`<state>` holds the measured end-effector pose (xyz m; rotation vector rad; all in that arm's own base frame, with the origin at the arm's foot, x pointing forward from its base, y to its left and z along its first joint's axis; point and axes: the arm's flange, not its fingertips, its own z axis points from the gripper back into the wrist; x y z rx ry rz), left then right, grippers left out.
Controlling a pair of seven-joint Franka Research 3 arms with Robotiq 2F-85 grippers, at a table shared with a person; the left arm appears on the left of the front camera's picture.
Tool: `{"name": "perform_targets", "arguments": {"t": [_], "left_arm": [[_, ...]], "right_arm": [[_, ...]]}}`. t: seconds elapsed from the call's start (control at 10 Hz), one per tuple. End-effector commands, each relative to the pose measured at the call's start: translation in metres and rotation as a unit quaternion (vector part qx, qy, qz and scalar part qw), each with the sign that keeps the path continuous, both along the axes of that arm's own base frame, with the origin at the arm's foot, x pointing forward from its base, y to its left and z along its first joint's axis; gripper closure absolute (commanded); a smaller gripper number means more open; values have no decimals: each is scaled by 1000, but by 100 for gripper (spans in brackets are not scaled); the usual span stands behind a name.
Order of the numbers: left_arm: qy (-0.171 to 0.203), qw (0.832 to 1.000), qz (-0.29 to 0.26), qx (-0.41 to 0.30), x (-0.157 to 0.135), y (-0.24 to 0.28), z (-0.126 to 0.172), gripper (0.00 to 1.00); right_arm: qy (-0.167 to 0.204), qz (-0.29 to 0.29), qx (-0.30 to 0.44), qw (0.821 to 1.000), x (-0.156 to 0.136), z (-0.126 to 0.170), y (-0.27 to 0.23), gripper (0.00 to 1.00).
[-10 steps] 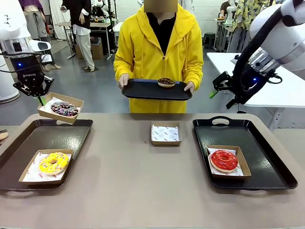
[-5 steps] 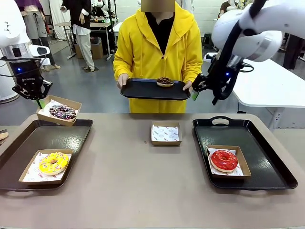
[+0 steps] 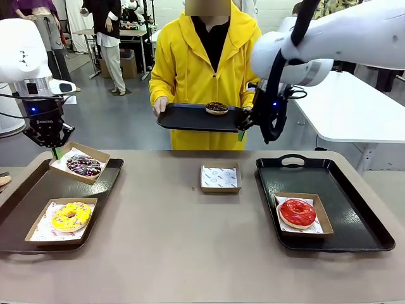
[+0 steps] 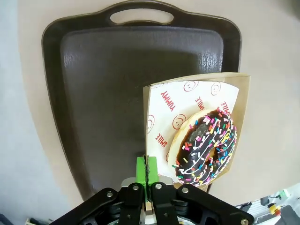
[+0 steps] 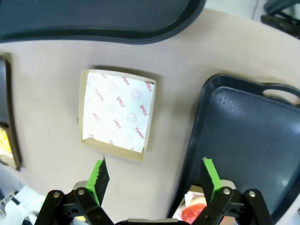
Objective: Individually package the donuts and arrange them on the tray.
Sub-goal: Place the picked Paper togo box on the Handle tray while simultaneously picking up another Paper togo box from the table with the other hand.
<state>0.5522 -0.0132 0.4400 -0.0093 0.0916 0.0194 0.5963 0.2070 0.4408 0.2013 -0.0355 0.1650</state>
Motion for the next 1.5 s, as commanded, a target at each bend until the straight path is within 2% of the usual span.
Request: {"name": "perform_targets", "arguments": {"t": [0.0, 0.4, 0.6, 0.9, 1.0, 1.4], "left_arm": [[-12, 1000, -3, 11, 2, -2, -4, 99], [0, 1000, -2, 1, 1, -1, -2, 99], [0, 1000, -2, 1, 1, -1, -2, 99], [0, 1000, -2, 1, 1, -1, -2, 99], [0, 1000, -2, 1, 1, -1, -2, 99], [0, 1000, -2, 1, 1, -1, -2, 99]], "right_arm": [[14, 1, -30, 999, 14, -8, 20, 0], [18, 14, -63, 998, 9, -40, 44, 0], [6, 2, -72, 997, 5, -49, 49, 0], [-14, -23, -80, 996, -8, -48, 48, 0], [11, 7, -58, 998, 3, -48, 49, 0], [11, 7, -58, 998, 3, -48, 49, 0]]}}
